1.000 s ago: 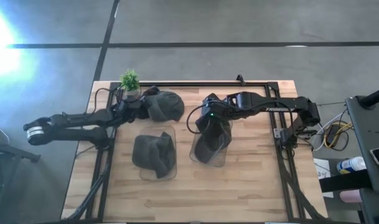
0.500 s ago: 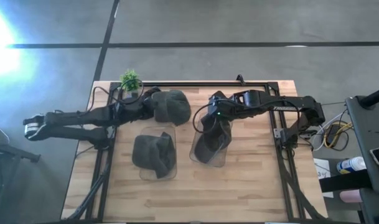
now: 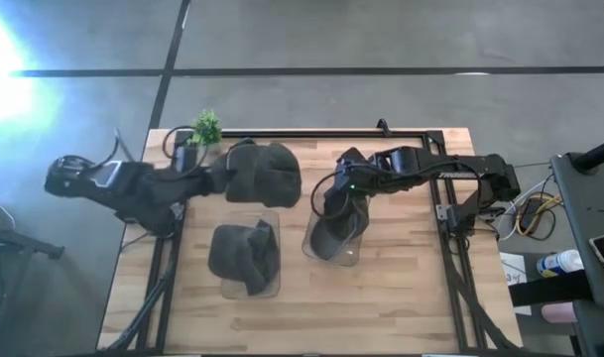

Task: Pick & Place hat
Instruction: Put the gray cap into the left transparent bin

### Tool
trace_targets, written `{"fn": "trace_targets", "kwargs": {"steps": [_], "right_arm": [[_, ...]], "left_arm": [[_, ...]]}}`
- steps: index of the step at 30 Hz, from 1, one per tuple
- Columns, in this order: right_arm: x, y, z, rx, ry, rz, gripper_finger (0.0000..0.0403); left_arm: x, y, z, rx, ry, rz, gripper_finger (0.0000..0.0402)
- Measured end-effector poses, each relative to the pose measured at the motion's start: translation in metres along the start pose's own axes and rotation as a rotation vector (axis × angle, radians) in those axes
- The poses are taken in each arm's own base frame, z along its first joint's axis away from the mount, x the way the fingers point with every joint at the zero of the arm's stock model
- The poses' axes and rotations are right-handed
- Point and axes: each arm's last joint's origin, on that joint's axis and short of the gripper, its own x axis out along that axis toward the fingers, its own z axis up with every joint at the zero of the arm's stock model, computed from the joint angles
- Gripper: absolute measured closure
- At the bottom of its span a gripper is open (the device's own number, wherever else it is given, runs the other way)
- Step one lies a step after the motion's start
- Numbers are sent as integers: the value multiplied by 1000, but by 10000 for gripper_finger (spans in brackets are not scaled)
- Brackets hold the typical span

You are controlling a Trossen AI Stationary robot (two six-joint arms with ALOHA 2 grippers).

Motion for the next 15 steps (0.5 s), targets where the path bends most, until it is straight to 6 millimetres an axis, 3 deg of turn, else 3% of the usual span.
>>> {"fn": "trace_targets", "kwargs": {"steps": [6, 10, 15], "right_arm": [[-1, 2, -2, -7, 0, 2, 170], [-2, 4, -4, -16, 2, 8, 170], [-2, 6, -6, -27, 4, 11, 170]], "left_arm": [[-24, -16, -15, -129, 189, -58, 395], [-39, -9, -38, -141, 331, 76, 395], [-58, -2, -46, -108, 425, 248, 395]]}}
